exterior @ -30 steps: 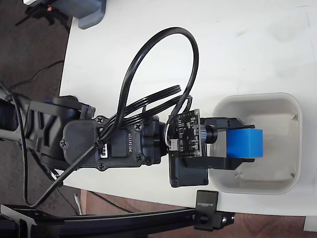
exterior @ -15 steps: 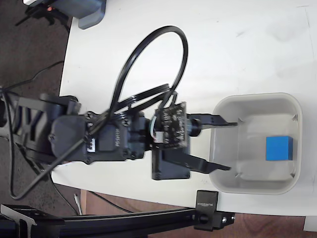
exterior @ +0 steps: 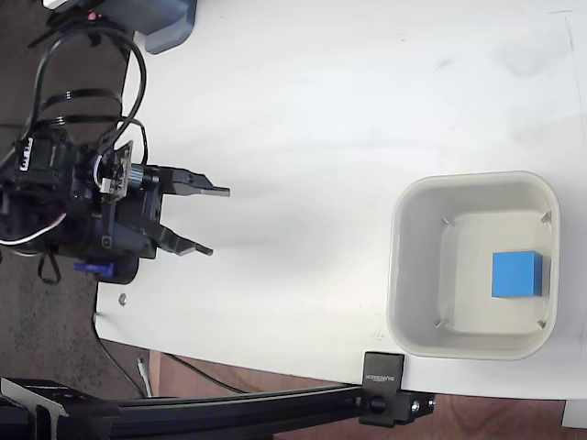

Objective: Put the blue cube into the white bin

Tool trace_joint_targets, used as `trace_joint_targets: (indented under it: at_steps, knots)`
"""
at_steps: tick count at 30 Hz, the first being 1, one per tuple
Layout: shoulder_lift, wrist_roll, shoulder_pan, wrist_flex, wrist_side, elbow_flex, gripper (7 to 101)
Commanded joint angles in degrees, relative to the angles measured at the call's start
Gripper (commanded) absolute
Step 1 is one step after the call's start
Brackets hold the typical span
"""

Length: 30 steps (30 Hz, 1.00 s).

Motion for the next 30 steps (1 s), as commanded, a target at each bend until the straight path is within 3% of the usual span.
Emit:
trace_joint_targets:
  at_steps: [1,10,30]
  knots:
    - [11.07,-0.62,-2.46,-1.58,2.99,6.06,100.3]
    - [24.52,-1.49,-3.6,0.62,4.22,15.21,100.3]
    - [24.96,-1.49,-2.99,1.05,2.99,15.29,100.3]
